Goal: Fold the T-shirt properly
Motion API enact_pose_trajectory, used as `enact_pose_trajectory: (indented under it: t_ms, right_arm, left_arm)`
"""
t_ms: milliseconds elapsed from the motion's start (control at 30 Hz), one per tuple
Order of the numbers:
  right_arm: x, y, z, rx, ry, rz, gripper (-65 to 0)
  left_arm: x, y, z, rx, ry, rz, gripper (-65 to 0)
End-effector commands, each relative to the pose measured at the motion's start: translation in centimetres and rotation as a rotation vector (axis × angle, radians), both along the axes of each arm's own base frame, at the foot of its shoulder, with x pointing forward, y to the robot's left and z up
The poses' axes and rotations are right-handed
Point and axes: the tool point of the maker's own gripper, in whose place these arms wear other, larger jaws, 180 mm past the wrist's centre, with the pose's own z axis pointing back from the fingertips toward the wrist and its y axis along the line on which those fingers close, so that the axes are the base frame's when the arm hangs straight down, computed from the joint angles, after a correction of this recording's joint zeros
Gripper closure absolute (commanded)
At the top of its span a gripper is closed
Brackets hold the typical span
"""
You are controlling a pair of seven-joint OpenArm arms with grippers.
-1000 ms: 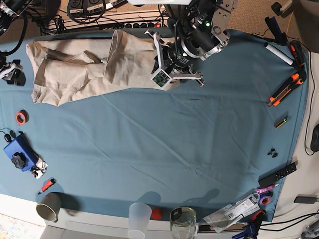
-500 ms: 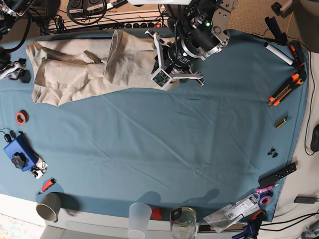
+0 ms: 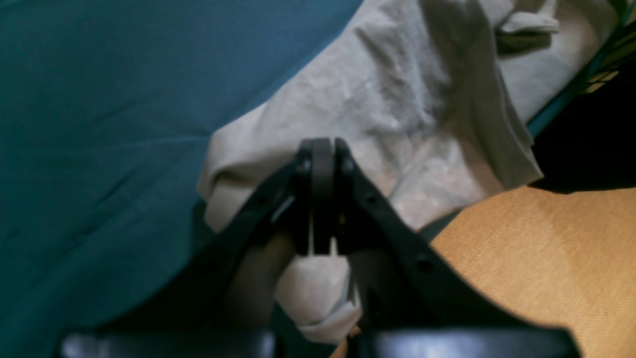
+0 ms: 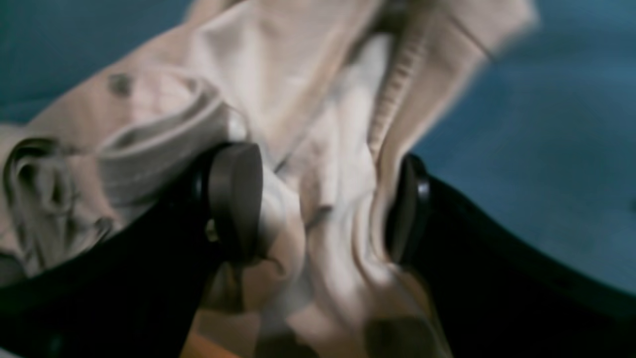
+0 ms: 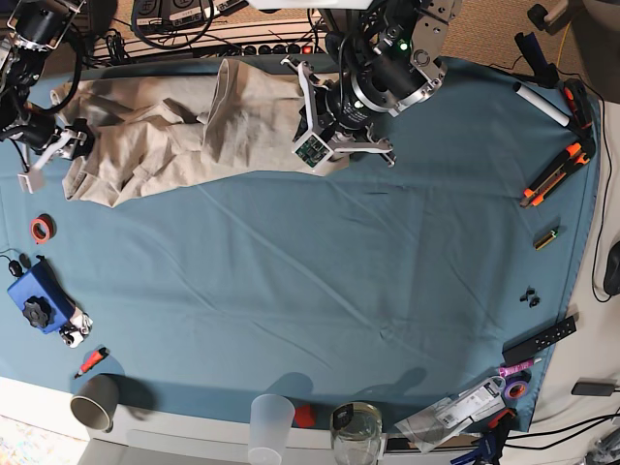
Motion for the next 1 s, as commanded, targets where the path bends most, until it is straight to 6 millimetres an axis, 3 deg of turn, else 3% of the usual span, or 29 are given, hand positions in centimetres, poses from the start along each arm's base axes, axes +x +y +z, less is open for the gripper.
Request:
enact_pose_trajectory:
  t_ms: [0,133,300,333,567,800,900,967]
  right_arm:
    - [-1.0,0.0,-0.5,-0.018,0.065,0.032,-36.6]
    - [-1.0,0.7,-0.9,-0.012,0.079,0.056,-34.6]
    - [-0.9,0.6,-0.8,-0.013,0.068,0.050,-3.0]
    - [-0.6,0.5,-0.8,-0.017,0.054,0.043,0.0]
    - [3.6,-2.4,0.7,-0.187,-0.059,-0.003,0.0]
    - [9.7,-6.8,5.7,-0.426,-0.201,-0.072,0.0]
    - [10.9,-8.3,7.7,-0.469,-0.221,-0.105,0.0]
    - [10.7,-8.4,8.0,-0.463,-0.194,-0.098,0.0]
  left_arm:
    - [0.3,-0.5,1.2,-0.040,-0.031,0.001,0.0]
    - [0.3,-0.5,1.2,-0.040,-0.030,0.000,0.0]
    - [0.3,-0.5,1.2,-0.040,-0.030,0.000,0.0]
    - [0.3,-0.5,1.2,-0.040,-0.031,0.000,0.0]
    - [0.3,-0.5,1.2,-0.040,-0.030,0.001,0.0]
    - [0.1,-0.5,1.0,-0.036,-0.022,0.001,0.0]
    - [-0.3,-0.4,0.6,-0.030,-0.004,0.001,0.0]
    - [-0.7,-0.3,0.2,-0.017,0.017,-0.001,0.0]
